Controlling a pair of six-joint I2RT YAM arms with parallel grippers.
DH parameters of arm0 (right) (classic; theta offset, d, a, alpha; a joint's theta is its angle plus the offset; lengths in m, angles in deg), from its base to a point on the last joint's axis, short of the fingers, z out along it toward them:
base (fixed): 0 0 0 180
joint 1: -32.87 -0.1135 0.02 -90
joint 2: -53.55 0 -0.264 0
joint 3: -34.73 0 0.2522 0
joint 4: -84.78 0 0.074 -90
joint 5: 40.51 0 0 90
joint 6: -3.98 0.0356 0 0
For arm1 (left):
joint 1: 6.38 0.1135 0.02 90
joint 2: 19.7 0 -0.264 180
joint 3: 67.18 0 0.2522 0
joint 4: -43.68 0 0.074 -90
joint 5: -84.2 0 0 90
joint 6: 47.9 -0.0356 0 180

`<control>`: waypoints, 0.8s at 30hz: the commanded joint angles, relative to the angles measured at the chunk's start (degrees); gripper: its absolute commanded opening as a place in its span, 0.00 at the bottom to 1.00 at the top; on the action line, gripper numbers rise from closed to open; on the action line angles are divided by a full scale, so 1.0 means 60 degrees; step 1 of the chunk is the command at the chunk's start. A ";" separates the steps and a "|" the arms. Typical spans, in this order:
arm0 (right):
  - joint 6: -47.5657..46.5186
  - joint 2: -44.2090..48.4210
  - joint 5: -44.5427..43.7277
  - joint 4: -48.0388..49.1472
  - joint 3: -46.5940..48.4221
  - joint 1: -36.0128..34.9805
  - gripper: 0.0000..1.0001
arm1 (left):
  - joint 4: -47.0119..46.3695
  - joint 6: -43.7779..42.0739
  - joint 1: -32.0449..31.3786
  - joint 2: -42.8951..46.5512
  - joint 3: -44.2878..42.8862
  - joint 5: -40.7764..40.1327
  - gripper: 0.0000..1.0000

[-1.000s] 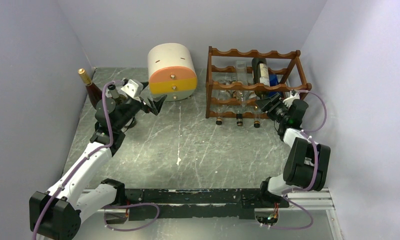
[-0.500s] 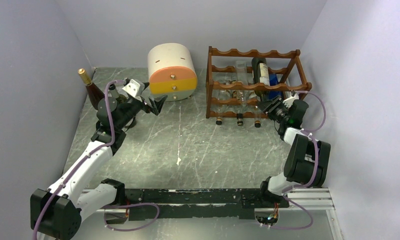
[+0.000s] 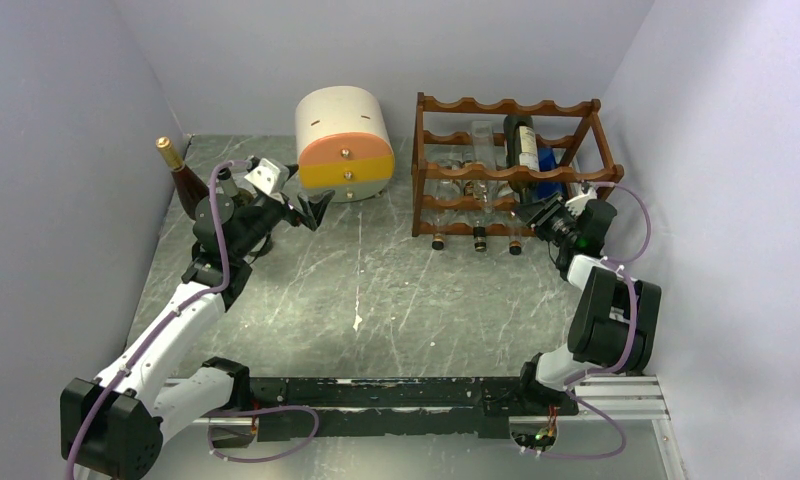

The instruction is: Take the wine bottle off the wine rack

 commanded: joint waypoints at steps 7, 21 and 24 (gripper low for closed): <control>-0.0104 0.0509 0.0017 0.0175 -0.0168 0.0052 0.00 | -0.0312 0.0058 -0.0069 0.0284 -0.0105 0.0090 0.97; -0.0302 0.1562 -0.0209 -0.0396 -0.0805 0.0118 0.11 | -0.0327 0.0024 -0.0241 0.0389 -0.0063 0.0019 0.98; -0.0421 0.1497 -0.0224 -0.0399 -0.0722 0.0118 0.27 | -0.0298 -0.0008 -0.0244 0.0442 -0.0078 -0.0020 0.98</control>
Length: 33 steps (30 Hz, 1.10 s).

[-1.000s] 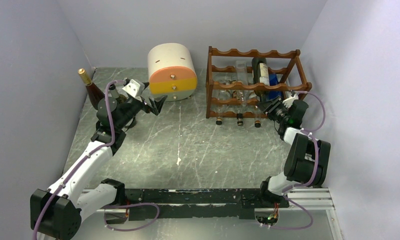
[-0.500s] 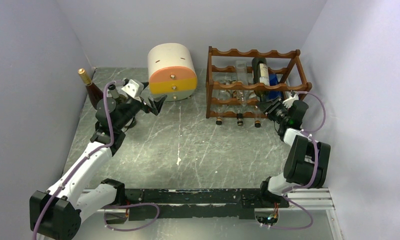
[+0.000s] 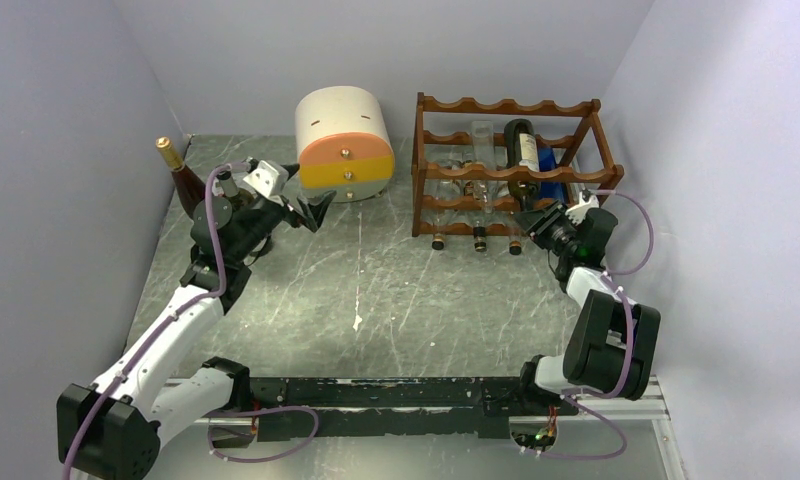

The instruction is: Take the wine bottle off the wine rack

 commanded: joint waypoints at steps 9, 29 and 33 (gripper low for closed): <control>-0.0569 -0.0265 0.0152 -0.0095 0.0627 0.0092 0.64 | -0.0209 -0.0307 -0.0090 0.0549 -0.0049 -0.0239 0.98; -0.0708 -0.1744 0.1041 0.0236 0.1951 0.0205 0.60 | -0.0146 -0.0441 -0.0092 0.0718 -0.0056 -0.0281 0.99; -0.0680 -0.2052 0.1102 0.0134 0.2161 0.0206 0.59 | -0.0193 -0.0430 -0.0092 0.0738 -0.0034 -0.0298 0.99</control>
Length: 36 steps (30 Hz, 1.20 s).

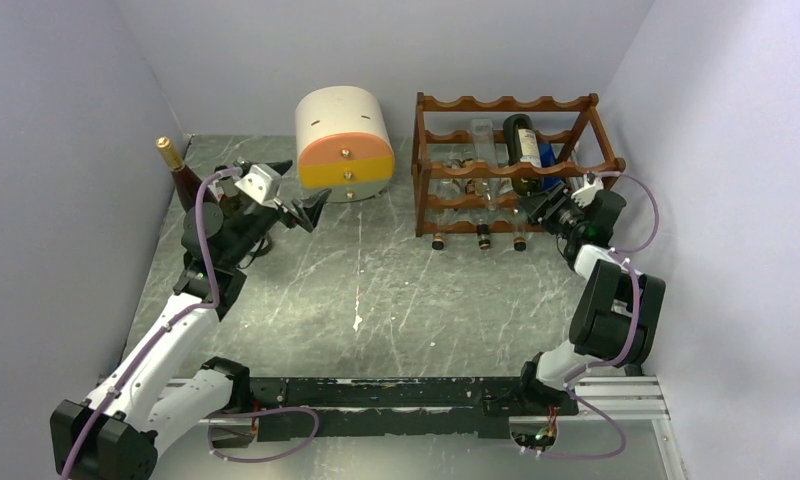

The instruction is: Take the wine bottle off the wine rack

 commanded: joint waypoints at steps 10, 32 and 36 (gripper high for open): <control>0.0162 -0.0246 0.0308 0.0528 0.0232 -0.0029 0.41 | -0.0354 -0.0004 -0.0059 0.0159 0.0054 0.0039 0.99; 0.0384 0.1796 0.0127 0.2100 -0.2176 -0.0013 0.00 | -0.0509 0.0367 -0.0077 -0.0237 0.0002 0.0500 0.98; 0.0266 0.2925 -0.0281 0.0766 -0.2445 0.0003 0.00 | -0.0522 0.0358 -0.0184 -0.0102 0.0039 0.0416 0.98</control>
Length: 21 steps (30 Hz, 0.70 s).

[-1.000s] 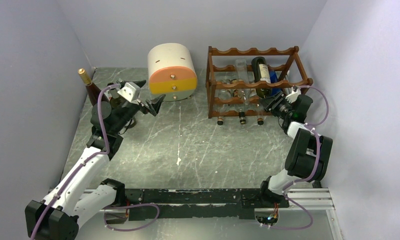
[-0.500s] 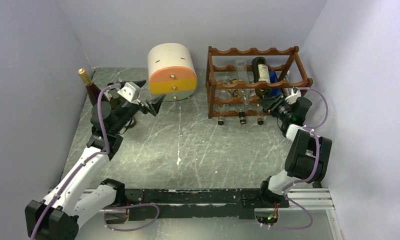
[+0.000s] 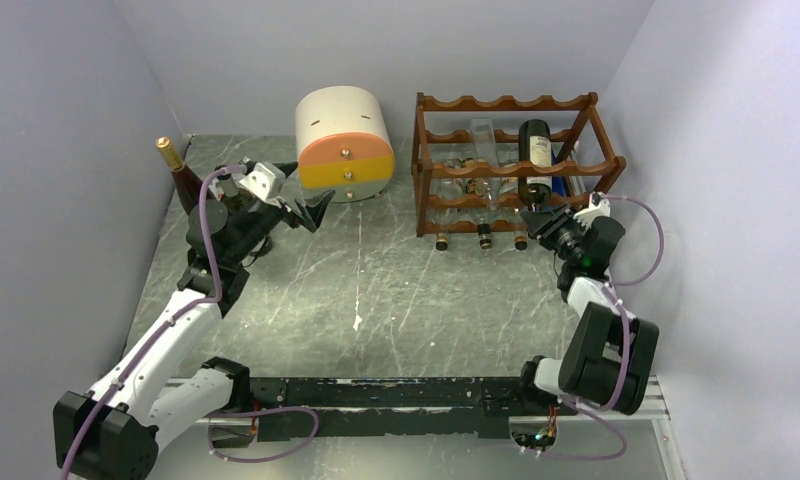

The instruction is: Take the wine bottle off the wine rack

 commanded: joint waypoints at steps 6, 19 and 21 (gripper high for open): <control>-0.0398 0.2714 -0.0212 -0.3175 -0.0379 -0.0078 0.00 | -0.0327 -0.0107 -0.0608 0.0399 0.0105 -0.0035 0.98; -0.1134 0.5202 -0.2520 -0.8790 0.0598 -0.0071 0.00 | -0.0420 0.0023 -0.0935 0.0574 0.0156 -0.0341 0.98; -0.0961 0.5608 -0.2740 -0.9333 0.0673 -0.0071 0.00 | -0.0470 -0.0014 -0.0977 0.0679 0.0213 -0.0345 0.99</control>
